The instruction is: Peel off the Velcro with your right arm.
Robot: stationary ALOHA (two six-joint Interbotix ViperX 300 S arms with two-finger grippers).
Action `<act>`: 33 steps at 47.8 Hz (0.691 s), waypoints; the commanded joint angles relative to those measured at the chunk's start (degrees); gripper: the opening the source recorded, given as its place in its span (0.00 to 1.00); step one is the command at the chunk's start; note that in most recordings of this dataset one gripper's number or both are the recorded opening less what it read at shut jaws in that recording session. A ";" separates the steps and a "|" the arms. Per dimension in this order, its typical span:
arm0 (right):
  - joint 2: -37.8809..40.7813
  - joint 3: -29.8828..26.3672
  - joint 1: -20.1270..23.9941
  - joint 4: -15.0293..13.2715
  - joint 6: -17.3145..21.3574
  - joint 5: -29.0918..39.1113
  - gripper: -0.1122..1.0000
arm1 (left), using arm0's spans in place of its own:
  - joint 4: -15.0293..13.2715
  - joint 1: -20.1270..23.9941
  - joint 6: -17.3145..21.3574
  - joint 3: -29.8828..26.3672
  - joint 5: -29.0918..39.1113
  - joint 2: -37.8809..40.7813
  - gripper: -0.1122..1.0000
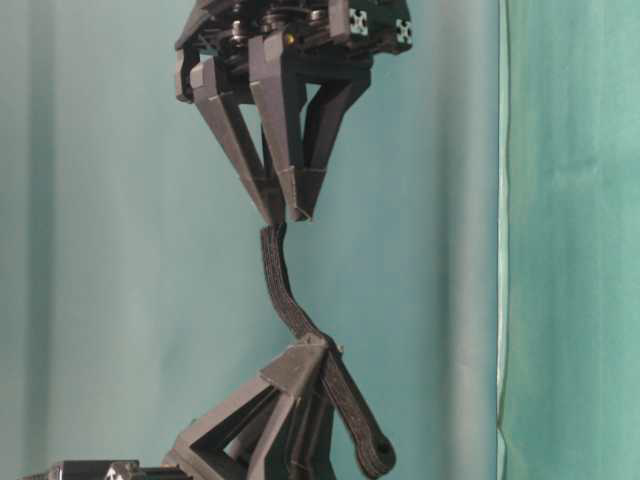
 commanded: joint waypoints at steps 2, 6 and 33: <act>-0.44 -1.23 0.00 0.09 0.09 -1.41 0.09 | -0.09 0.18 0.09 -1.05 -0.53 -0.88 0.19; -0.44 -1.32 -0.18 0.09 0.09 -2.02 0.08 | 0.00 0.26 0.09 -1.05 -0.53 -0.79 0.19; 1.14 -1.32 -1.41 0.09 0.09 -5.63 0.08 | -0.09 0.26 0.09 -1.05 -0.53 -0.70 0.19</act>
